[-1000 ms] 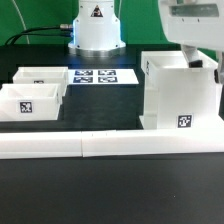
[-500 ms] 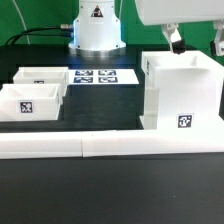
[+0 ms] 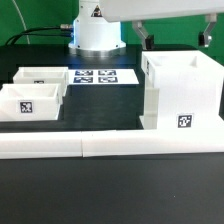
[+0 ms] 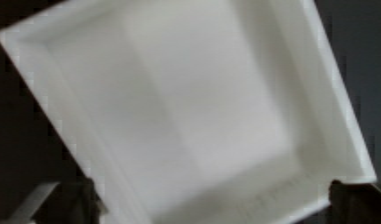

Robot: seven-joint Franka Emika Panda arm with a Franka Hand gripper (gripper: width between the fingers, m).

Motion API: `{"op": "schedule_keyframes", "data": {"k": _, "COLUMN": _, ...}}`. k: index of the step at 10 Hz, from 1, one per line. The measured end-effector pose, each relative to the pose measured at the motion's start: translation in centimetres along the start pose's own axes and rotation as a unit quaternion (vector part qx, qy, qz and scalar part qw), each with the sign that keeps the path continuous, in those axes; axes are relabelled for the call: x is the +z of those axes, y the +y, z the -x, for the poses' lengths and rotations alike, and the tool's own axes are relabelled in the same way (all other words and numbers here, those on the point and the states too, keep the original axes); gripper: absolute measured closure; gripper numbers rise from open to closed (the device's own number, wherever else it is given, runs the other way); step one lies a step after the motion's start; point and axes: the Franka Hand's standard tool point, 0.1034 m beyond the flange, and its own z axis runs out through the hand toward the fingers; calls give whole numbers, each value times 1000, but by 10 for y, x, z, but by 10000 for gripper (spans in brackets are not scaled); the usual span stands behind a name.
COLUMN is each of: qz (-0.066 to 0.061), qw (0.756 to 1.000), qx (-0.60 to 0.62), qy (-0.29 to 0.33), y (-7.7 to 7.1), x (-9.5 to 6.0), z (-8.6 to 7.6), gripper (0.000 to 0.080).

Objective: Assemble drawer

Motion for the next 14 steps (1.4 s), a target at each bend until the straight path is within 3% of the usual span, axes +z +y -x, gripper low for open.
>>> {"op": "schedule_keyframes", "data": {"k": 3, "qz": 7, "qw": 991, "qx": -136, "qy": -2, "y": 5, "x": 1, "z": 1, "gripper": 151}}
{"op": "schedule_keyframes", "data": {"k": 5, "qz": 25, "qw": 965, "qx": -261, "qy": -10, "y": 33, "x": -4, "z": 15, "gripper": 151}}
{"op": "schedule_keyframes", "data": {"k": 7, "qz": 28, "qw": 960, "qx": -279, "qy": -7, "y": 71, "x": -10, "z": 27, "gripper": 151}}
{"op": "schedule_keyframes", "data": {"k": 9, "qz": 31, "qw": 961, "qx": -273, "qy": -6, "y": 105, "x": -5, "z": 31, "gripper": 151}}
{"op": "schedule_keyframes", "data": {"k": 11, "qz": 31, "qw": 961, "qx": -276, "qy": -5, "y": 100, "x": -6, "z": 31, "gripper": 151}}
{"op": "schedule_keyframes", "data": {"k": 14, "qz": 34, "qw": 964, "qx": -265, "qy": -6, "y": 105, "x": -6, "z": 32, "gripper": 151}}
